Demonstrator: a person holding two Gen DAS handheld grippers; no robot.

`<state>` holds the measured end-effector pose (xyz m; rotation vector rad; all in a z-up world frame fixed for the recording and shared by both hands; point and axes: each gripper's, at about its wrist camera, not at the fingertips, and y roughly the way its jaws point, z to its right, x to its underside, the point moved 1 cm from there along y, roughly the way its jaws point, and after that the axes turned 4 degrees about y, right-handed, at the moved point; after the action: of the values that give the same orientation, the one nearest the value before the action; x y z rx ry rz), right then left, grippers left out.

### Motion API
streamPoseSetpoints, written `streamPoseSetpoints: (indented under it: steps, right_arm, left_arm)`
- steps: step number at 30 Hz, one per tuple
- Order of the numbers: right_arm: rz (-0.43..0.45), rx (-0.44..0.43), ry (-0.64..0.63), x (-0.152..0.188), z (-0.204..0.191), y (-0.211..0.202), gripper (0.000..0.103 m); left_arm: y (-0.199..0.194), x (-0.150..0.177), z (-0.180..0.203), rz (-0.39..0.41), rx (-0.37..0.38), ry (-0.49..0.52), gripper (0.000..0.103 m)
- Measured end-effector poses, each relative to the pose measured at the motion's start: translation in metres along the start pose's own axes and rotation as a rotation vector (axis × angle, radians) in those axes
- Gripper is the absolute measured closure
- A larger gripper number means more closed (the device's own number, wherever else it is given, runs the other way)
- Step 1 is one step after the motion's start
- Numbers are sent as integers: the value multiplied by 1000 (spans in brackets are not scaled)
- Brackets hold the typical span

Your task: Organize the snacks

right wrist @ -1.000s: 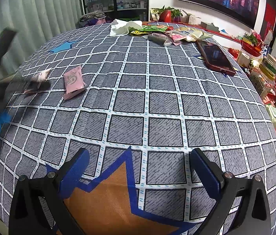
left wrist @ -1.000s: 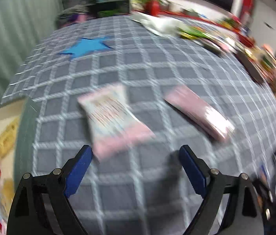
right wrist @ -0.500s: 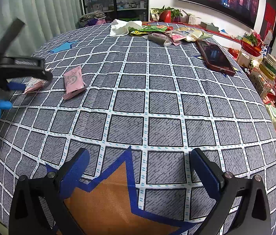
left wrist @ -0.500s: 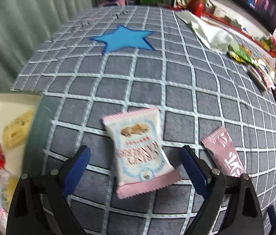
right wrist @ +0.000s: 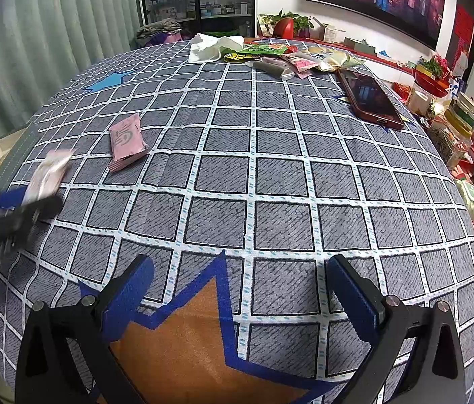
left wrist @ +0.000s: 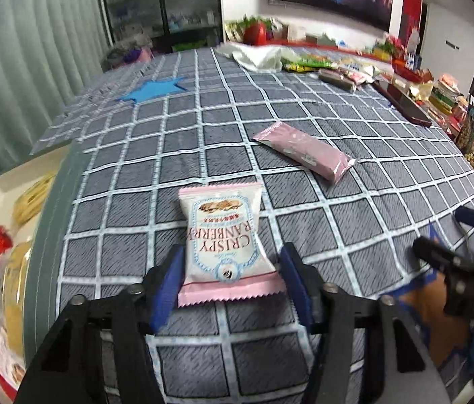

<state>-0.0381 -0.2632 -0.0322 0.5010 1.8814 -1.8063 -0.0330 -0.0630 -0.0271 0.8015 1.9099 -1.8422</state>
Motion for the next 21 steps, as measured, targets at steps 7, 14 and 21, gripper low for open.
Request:
streamPoseSetpoints:
  steps: [7,14,21]
  right_arm:
    - [1,0,1,0,0,0,0]
    - [1,1,1,0,0,0,0]
    - [1,1,1,0,0,0,0]
  left_arm:
    - [8,-7,0,-49,30,-36,0]
    - [8,-7,-1,-49,30,-36,0]
    - [8,-7,-1,-49,30,-36,0]
